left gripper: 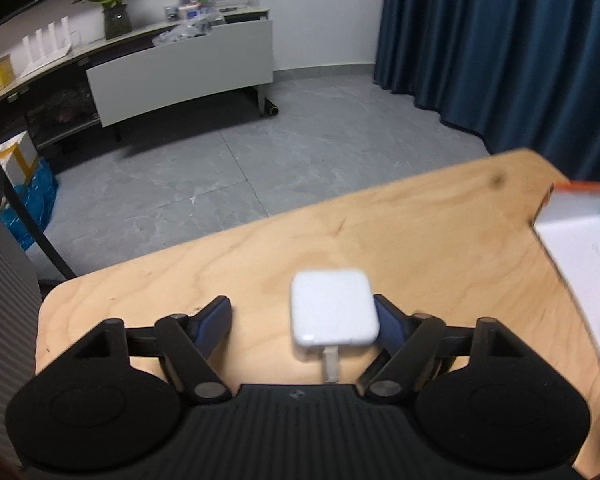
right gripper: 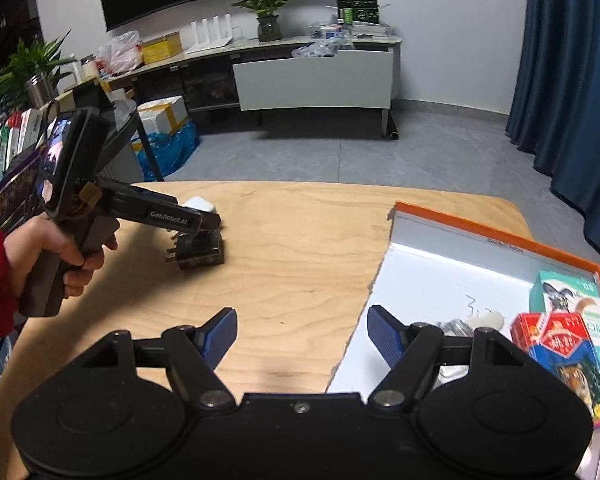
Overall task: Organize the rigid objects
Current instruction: 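Grasp the white wall charger with left while right grasps the black UGREEN charger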
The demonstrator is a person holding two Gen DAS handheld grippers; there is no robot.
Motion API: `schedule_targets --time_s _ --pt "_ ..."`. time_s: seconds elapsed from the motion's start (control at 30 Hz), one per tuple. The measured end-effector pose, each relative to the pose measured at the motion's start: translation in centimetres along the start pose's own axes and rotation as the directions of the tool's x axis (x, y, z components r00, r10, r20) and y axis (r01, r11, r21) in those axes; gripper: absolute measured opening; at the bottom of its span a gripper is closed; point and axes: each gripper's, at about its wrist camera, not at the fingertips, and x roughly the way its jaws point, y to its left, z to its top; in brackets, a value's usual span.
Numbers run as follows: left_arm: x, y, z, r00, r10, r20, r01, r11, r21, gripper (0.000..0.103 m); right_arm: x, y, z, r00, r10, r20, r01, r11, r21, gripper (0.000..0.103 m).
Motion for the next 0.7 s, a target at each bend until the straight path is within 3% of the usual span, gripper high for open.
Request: schedule_targets --time_s 0.03,0.1,0.17,0.2,0.23,0.33,0.63,0.7 --pt "-0.1 0.1 -0.2 1.0 0.006 0.009 -0.006 1.0 0.02 0.079 0.3 0.1 0.1 1.0 0.005 -0.002 -0.005 1.0 0.0 0.085" --pt "-0.3 0.5 -0.4 1.0 -0.005 0.023 0.005 1.0 0.007 0.075 1.0 0.3 0.2 1.0 0.015 -0.007 -0.015 1.0 0.001 0.085" --pt "-0.3 0.7 0.0 0.999 -0.002 0.032 0.002 1.0 -0.012 0.059 1.9 0.8 0.5 1.0 0.022 -0.018 -0.022 1.0 -0.008 0.085" --pt "-0.3 0.7 0.2 0.999 0.001 0.032 0.0 1.0 -0.026 0.046 2.3 1.1 0.6 0.999 0.026 -0.023 -0.027 0.999 -0.019 0.085" --pt "-0.3 0.8 0.3 0.999 -0.001 0.032 0.002 0.999 -0.041 0.043 2.6 1.4 0.7 0.999 0.033 -0.024 -0.034 0.999 -0.029 0.085" --pt "-0.6 1.3 0.2 1.0 -0.004 0.028 0.006 0.997 -0.074 0.043 3.9 2.5 1.3 0.997 0.073 -0.037 -0.075 0.996 -0.046 0.085" --pt "-5.0 3.7 -1.2 0.989 0.145 0.038 -0.137 0.976 -0.169 0.043 9.0 6.0 4.1 0.978 0.196 -0.065 -0.201 0.977 -0.07 0.085" --pt "-5.8 3.8 -1.8 0.985 0.166 0.041 -0.156 0.972 -0.177 0.043 9.9 6.7 4.7 0.98 0.187 -0.062 -0.191 0.979 -0.074 0.085"
